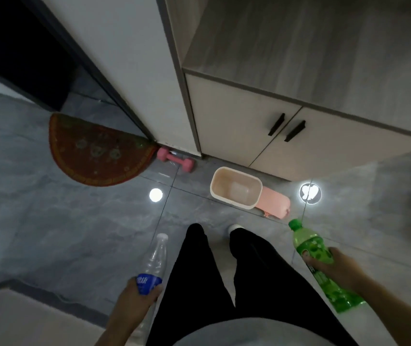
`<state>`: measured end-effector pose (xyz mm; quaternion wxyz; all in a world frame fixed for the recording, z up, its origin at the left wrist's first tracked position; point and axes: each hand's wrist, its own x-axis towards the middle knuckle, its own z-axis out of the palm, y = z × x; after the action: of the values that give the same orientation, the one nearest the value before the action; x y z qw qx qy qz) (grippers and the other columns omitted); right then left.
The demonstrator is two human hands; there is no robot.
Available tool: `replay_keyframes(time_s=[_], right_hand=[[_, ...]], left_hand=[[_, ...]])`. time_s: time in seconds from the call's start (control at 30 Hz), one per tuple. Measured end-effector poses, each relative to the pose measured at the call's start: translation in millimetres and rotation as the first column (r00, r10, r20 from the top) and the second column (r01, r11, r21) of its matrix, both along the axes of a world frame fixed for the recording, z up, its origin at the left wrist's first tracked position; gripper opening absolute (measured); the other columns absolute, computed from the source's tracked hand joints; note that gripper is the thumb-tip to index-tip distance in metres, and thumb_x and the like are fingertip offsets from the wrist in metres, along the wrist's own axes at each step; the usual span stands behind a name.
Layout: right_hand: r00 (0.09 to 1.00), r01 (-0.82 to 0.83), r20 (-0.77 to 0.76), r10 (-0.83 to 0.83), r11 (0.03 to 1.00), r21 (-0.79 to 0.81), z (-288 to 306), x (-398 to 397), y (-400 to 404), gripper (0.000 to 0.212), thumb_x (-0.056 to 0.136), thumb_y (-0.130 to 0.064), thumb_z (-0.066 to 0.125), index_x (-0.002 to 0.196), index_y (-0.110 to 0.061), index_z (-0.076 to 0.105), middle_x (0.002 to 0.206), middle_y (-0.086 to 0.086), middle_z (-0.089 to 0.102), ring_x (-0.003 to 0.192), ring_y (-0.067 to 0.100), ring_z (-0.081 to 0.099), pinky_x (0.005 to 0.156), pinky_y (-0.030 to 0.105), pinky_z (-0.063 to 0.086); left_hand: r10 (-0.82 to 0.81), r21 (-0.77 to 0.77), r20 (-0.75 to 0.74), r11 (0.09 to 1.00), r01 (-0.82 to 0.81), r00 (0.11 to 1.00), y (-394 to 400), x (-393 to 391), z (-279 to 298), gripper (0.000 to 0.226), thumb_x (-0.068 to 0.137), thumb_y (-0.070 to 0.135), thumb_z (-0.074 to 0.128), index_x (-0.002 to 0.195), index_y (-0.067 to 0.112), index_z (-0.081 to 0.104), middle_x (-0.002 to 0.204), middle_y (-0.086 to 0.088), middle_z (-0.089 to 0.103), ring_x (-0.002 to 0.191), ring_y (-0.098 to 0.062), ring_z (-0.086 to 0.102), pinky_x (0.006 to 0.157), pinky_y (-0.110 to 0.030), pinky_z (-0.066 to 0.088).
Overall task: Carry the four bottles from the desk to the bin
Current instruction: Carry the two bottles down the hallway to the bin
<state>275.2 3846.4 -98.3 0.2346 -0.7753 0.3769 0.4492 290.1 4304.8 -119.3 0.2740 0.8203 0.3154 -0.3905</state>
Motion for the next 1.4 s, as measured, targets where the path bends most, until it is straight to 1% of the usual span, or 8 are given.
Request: replay_keyframes(time_s=[0.13, 0.27, 0.53, 0.87, 1.03, 1.13, 1.2, 1.4], right_hand=[[0.999, 0.005, -0.038, -0.005, 1.000, -0.006, -18.9, -10.3, 40.4, 0.081, 0.074, -0.063, 0.060, 0.132, -0.009, 0.044, 0.119, 0.015, 0.063, 0.104, 0.030, 0.061, 0.080, 0.031, 0.046], [0.999, 0.021, 0.045, -0.022, 1.000, 0.018, -48.5, 7.8, 76.5, 0.077, 0.073, -0.063, 0.062, 0.129, -0.013, 0.045, 0.118, 0.012, 0.064, 0.104, 0.029, 0.062, 0.077, 0.029, 0.045], [0.983, -0.121, 0.151, 0.107, 0.989, 0.086, -150.6, 96.7, 93.7, 0.081, 0.066, -0.068, 0.062, 0.131, -0.025, 0.039, 0.126, 0.007, 0.055, 0.111, 0.028, 0.058, 0.079, 0.031, 0.044], [0.881, -0.399, 0.226, 0.416, 0.909, -0.118, -320.7, 182.9, 91.4, 0.082, 0.068, -0.061, 0.066, 0.133, -0.021, 0.033, 0.126, 0.008, 0.051, 0.114, 0.030, 0.055, 0.088, 0.041, 0.048], [0.862, -0.434, 0.211, 0.462, 0.885, -0.167, -382.6, 198.7, 104.5, 0.082, 0.070, -0.059, 0.066, 0.134, -0.020, 0.033, 0.129, 0.009, 0.050, 0.116, 0.030, 0.053, 0.093, 0.042, 0.044], [0.842, -0.457, 0.221, 0.492, 0.869, -0.192, -400.3, 203.7, 108.3, 0.085, 0.070, -0.059, 0.066, 0.135, -0.018, 0.032, 0.129, 0.009, 0.049, 0.117, 0.030, 0.051, 0.096, 0.042, 0.041], [0.833, -0.460, 0.237, 0.499, 0.865, -0.201, -405.8, 205.2, 108.6, 0.084, 0.071, -0.058, 0.065, 0.137, -0.018, 0.031, 0.130, 0.008, 0.049, 0.120, 0.030, 0.049, 0.101, 0.043, 0.038], [0.830, -0.353, 0.377, 0.412, 0.910, -0.219, -404.6, 196.8, 106.9, 0.051, 0.086, -0.036, 0.051, 0.132, -0.018, 0.042, 0.134, 0.004, 0.050, 0.128, 0.025, 0.042, 0.112, 0.038, 0.029]], left_hand=[[-0.162, -0.001, 0.039, 0.987, 0.162, 0.986, 21.2, 58.9, -11.3, 0.060, 0.067, 0.047, 0.076, 0.111, 0.014, 0.053, 0.087, 0.000, 0.062, 0.073, -0.017, 0.057, 0.061, -0.026, 0.040], [-0.271, -0.005, 0.040, 0.962, 0.271, 0.962, 26.8, 95.3, -32.8, 0.059, 0.067, 0.046, 0.076, 0.112, 0.016, 0.052, 0.090, -0.001, 0.063, 0.076, -0.018, 0.059, 0.061, -0.027, 0.041], [-0.256, -0.043, 0.014, 0.966, 0.257, 0.967, 4.8, 129.2, -106.9, 0.056, 0.067, 0.040, 0.079, 0.111, 0.017, 0.052, 0.094, -0.003, 0.066, 0.079, -0.017, 0.061, 0.068, -0.028, 0.042], [-0.243, -0.219, 0.023, 0.945, 0.242, 0.970, -35.8, 146.2, -252.6, 0.058, 0.057, 0.039, 0.080, 0.106, 0.033, 0.051, 0.093, 0.015, 0.059, 0.084, -0.010, 0.059, 0.081, -0.029, 0.044], [-0.308, -0.168, -0.005, 0.938, 0.303, 0.951, -30.1, 156.3, -309.3, 0.074, 0.070, 0.042, 0.073, 0.130, 0.020, 0.037, 0.105, 0.000, 0.058, 0.093, -0.015, 0.056, 0.079, -0.022, 0.044], [-0.319, -0.207, 0.027, 0.926, 0.317, 0.948, -41.0, 168.1, -326.4, 0.073, 0.064, 0.039, 0.079, 0.125, 0.025, 0.041, 0.096, 0.014, 0.055, 0.088, -0.012, 0.055, 0.081, -0.018, 0.042], [-0.309, -0.166, 0.118, 0.931, 0.326, 0.944, -48.1, 174.0, -330.2, 0.056, 0.067, 0.031, 0.081, 0.110, 0.032, 0.044, 0.084, 0.027, 0.051, 0.072, 0.003, 0.052, 0.066, -0.008, 0.040], [-0.356, -0.185, 0.165, 0.905, 0.384, 0.920, -70.6, 192.6, -331.0, 0.060, 0.066, 0.034, 0.080, 0.115, 0.030, 0.047, 0.088, 0.015, 0.062, 0.076, 0.005, 0.058, 0.064, -0.010, 0.041]])
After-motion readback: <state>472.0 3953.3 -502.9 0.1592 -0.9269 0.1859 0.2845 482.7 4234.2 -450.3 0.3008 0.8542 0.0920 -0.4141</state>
